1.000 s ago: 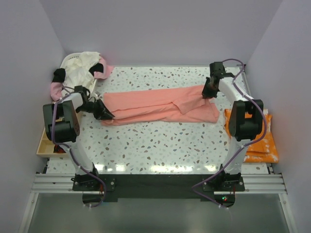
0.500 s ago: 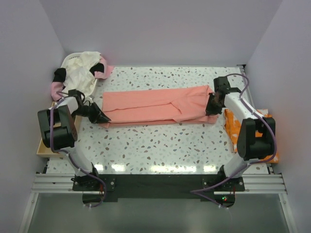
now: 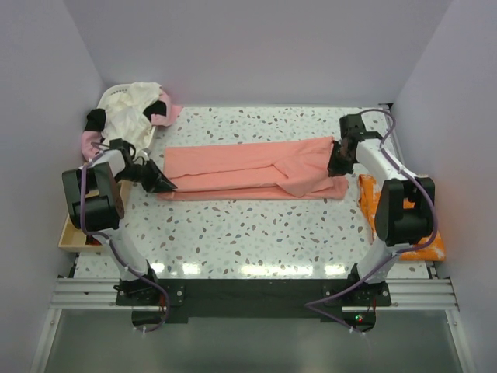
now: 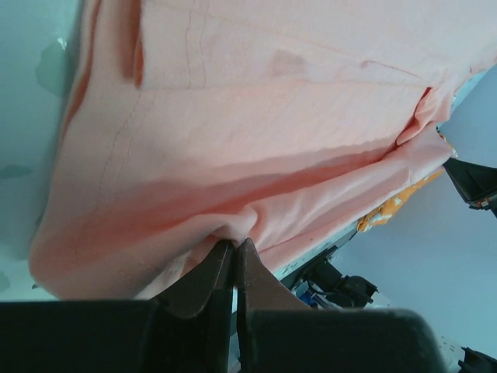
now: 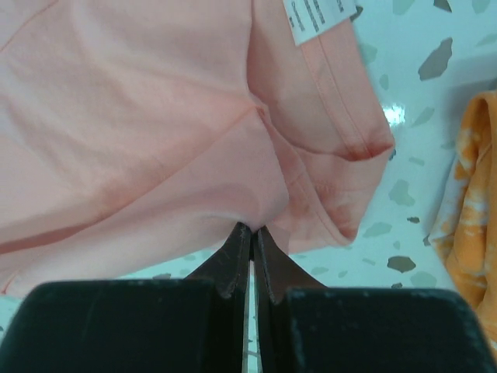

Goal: Fold and stack the t-shirts
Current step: Fold the other side of the tshirt into a rectangle

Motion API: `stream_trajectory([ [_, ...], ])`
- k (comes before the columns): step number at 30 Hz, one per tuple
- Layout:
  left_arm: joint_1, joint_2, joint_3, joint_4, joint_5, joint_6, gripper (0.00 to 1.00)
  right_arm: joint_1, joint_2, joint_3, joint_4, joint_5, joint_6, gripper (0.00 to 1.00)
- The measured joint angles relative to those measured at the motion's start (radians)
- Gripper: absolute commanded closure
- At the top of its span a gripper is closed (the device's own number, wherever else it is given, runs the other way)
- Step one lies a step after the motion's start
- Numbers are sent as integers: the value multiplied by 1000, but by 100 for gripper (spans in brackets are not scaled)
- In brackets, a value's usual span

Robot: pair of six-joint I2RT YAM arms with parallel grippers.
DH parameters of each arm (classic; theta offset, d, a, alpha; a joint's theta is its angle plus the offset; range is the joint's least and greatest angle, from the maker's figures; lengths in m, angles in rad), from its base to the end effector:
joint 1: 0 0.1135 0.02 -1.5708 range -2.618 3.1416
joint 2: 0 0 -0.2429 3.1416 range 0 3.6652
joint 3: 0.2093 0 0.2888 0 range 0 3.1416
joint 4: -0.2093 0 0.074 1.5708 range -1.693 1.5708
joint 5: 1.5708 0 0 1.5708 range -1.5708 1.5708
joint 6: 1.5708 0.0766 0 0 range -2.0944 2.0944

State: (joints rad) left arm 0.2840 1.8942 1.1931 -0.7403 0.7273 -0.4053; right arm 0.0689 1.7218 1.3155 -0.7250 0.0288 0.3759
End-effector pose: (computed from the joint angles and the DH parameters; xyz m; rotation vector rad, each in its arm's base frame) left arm 0.3682 0.0544 0.0773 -0.8998 2.7154 -1.0976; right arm 0.4030 0.0256 0.1609 0.4222 2.6720 0.0953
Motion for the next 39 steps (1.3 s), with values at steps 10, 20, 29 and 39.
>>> stream_trajectory([
  [10,-2,48,70,-62,10,6,4,-2,164,158,13,16,-6,38],
  [20,-1,-42,114,-82,-75,29,0,-4,36,146,19,60,-14,37],
  [29,-60,-217,70,-23,-74,36,0,-4,-128,15,51,4,-5,37],
  [39,-196,-209,-53,6,-131,50,0,-4,-154,-85,68,-50,9,37],
])
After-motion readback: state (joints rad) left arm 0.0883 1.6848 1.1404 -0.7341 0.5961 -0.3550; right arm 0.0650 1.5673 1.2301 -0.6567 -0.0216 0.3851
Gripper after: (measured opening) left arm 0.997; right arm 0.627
